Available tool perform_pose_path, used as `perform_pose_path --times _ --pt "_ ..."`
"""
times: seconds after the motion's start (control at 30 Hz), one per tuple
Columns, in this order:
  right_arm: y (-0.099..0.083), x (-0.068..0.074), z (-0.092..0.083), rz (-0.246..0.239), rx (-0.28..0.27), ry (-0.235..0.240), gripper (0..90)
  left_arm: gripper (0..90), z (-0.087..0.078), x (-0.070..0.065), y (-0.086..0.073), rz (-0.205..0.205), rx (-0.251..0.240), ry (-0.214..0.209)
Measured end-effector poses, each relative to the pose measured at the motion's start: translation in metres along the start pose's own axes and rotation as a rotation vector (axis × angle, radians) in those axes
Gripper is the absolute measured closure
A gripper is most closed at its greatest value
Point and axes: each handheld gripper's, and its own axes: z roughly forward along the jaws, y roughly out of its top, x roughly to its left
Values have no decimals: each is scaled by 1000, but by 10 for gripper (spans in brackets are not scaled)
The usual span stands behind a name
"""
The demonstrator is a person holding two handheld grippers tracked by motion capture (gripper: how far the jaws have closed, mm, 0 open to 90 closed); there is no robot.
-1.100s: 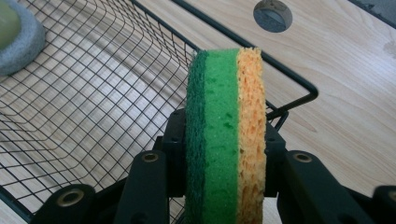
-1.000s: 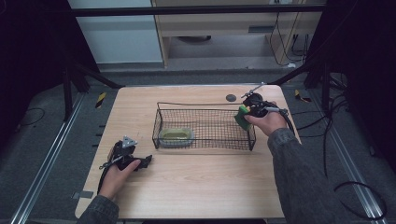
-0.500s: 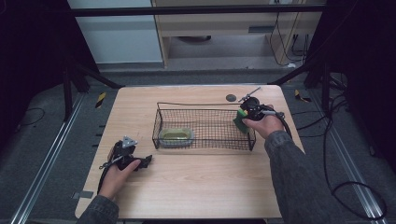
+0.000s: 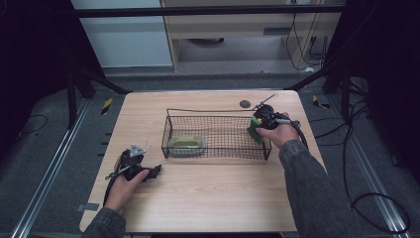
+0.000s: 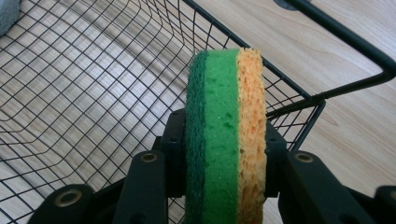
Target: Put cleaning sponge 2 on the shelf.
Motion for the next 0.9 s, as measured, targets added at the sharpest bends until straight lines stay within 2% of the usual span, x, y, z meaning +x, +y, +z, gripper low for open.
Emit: perform_pose_path --times 0.43,0.67,0.9 --pt "2 0 -3 5 -7 1 616 0 0 0 0 0 0 0" --pt "2 2 -8 10 -16 15 574 0 0 0 0 -3 -3 0" --pt "2 8 -12 -9 -20 38 553 0 0 0 0 0 0 0"
